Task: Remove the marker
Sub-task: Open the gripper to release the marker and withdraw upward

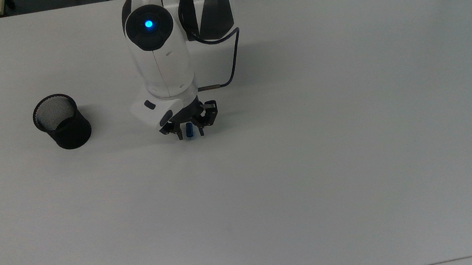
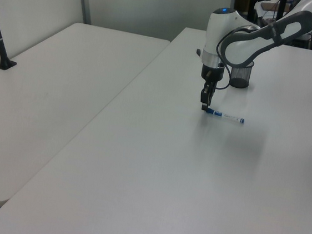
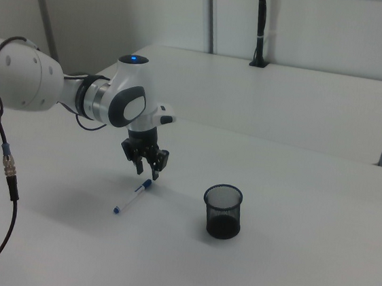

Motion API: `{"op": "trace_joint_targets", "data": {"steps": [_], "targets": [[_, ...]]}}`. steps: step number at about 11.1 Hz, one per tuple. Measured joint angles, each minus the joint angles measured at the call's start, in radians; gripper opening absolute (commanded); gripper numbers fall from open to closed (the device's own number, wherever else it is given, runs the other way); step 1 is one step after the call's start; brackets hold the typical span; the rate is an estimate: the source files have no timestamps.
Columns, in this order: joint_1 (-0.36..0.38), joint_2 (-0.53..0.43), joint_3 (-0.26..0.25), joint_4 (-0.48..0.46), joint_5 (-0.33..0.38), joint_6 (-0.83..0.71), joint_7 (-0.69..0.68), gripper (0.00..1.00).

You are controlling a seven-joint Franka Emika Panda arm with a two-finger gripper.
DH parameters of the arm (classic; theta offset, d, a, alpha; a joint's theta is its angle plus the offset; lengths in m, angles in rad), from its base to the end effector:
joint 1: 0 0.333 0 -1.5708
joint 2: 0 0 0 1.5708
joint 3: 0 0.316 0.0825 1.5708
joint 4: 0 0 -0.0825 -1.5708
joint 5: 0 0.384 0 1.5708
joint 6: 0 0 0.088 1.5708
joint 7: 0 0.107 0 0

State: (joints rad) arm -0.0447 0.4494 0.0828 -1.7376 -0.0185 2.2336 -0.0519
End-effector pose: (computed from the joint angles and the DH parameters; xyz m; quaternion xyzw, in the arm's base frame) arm 0.6653 0.0196 0.3253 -0.9986 -0.0460 -0.0242 0.0103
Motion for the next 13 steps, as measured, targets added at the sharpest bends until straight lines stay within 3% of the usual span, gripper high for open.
{"op": "trace_joint_targets", "data": {"steps": [5,8,13], "targets": [[0.005,-0.068,0.0,0.028,-0.007,-0.012,0.049,1.0],[0.002,-0.228,-0.003,0.082,-0.007,-0.22,0.135,1.0],[-0.035,-0.472,-0.016,0.089,-0.007,-0.534,0.153,1.0]]}}
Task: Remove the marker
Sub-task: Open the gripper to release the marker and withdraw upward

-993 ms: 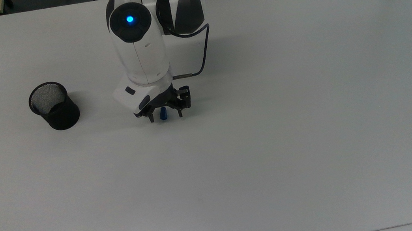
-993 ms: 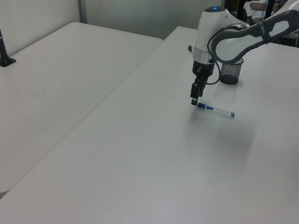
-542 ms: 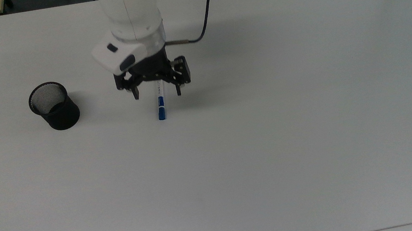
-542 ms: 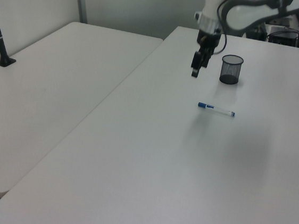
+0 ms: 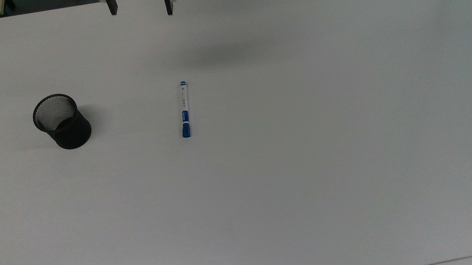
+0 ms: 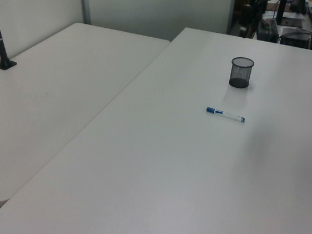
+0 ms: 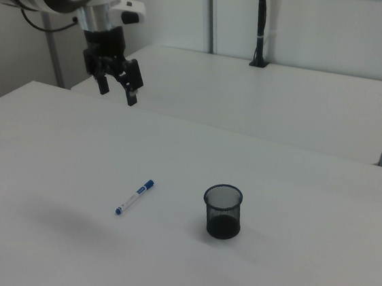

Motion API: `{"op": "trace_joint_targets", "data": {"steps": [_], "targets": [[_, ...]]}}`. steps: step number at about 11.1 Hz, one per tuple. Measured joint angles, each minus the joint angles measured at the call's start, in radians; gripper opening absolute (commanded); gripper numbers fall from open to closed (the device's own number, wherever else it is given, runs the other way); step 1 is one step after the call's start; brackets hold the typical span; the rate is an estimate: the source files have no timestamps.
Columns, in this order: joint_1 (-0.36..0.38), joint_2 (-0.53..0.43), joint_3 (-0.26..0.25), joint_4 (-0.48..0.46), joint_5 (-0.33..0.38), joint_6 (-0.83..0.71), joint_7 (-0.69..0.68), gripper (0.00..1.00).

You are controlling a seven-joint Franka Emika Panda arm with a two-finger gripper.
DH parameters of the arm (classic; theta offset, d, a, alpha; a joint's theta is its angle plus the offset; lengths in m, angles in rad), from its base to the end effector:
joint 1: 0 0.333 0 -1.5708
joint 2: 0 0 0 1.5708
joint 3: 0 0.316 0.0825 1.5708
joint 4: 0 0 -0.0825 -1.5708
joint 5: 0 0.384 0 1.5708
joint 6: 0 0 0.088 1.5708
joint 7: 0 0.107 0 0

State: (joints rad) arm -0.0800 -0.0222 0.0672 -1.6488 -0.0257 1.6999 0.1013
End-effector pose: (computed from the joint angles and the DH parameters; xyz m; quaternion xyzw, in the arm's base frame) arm 0.5590 -0.0092 0.6114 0.9977 -0.0558 0.0372 0.0119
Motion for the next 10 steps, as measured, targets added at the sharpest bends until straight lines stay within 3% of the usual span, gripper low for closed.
{"op": "trace_joint_targets", "data": {"steps": [5,10], "targets": [[0.002,-0.039,-0.058,-0.005,0.025,-0.045,-0.001,1.0],[0.002,-0.022,-0.063,-0.006,0.023,0.006,-0.115,1.0]]}}
